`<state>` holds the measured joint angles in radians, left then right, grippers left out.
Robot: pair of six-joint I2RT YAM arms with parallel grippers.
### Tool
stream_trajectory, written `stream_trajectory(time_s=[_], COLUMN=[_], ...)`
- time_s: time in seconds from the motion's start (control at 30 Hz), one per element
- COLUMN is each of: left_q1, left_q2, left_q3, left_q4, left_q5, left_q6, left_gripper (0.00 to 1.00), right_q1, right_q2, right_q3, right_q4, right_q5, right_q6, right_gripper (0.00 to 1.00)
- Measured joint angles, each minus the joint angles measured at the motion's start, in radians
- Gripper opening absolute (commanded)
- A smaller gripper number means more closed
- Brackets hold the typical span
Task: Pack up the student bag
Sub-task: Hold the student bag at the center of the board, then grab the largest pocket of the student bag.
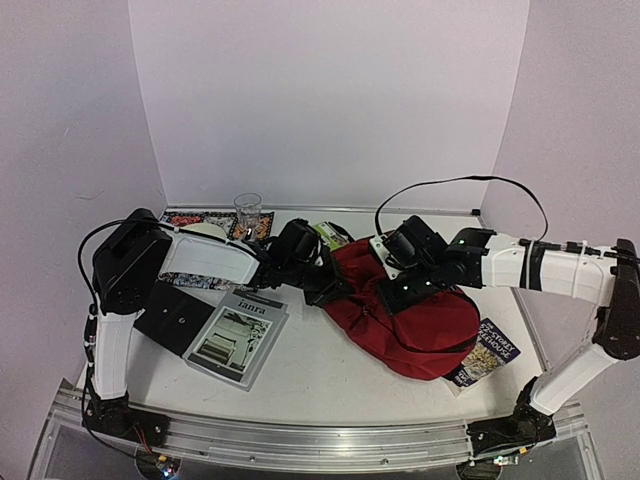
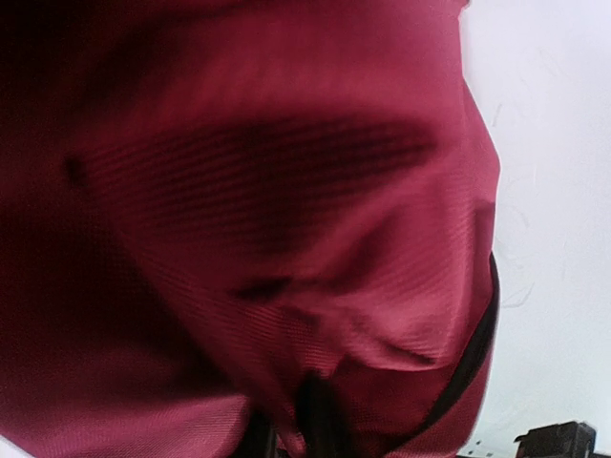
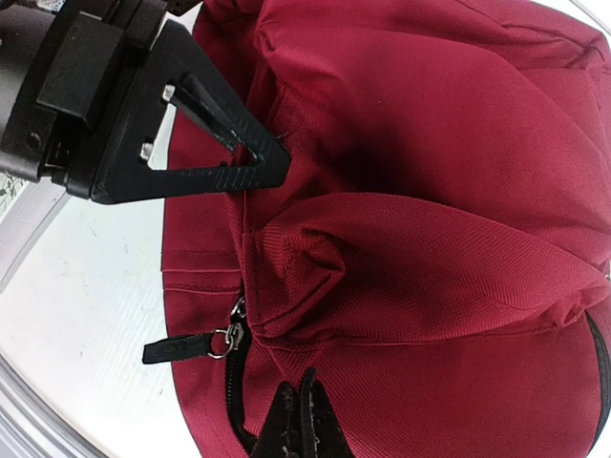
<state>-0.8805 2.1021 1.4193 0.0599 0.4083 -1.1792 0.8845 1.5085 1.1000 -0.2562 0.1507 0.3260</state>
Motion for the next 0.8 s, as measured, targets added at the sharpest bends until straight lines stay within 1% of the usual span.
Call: stream_trajectory(time_s=[0.07, 0.1, 0.2, 0.37, 0.4, 0.63, 0.8], left_q1=[0.000, 0.000, 0.000, -0.001, -0.001, -0.002, -0.002], left_q2=[0.000, 0.000, 0.000, 0.000, 0.000, 0.000, 0.000], left_q3=[0.001, 0.001, 0.001, 0.001, 0.001, 0.002, 0.011], left_q4=[0.006, 0.009, 0.018, 0.020, 0.020, 0.020, 0.020], left_q5=[-0.001, -0.002, -0.004, -0.034, -0.039, -0.067, -0.090], left_q6=[-0.004, -0.005, -0.008, -0.013, -0.017, -0.038, -0.066], left_gripper=[0.00, 0.00, 0.00, 0.00, 0.00, 0.00, 0.00], right_q1=[0.000, 0.000, 0.000, 0.006, 0.009, 0.031, 0.084], right_q2=[0.000, -0.002, -0.011, -0.049, -0.059, -0.119, -0.131], right_q3=[0.000, -0.001, -0.001, 0.008, 0.014, 0.067, 0.068], right_q4=[0.004, 0.003, 0.003, -0.005, -0.009, -0.045, -0.065], right_q5=[0.000, 0.001, 0.001, -0.009, -0.009, -0.020, -0.031], right_q6=[0.001, 0.001, 0.010, 0.047, 0.056, 0.151, 0.282], right_gripper=[0.01, 0.03, 0.13, 0.28, 0.29, 0.31, 0.34])
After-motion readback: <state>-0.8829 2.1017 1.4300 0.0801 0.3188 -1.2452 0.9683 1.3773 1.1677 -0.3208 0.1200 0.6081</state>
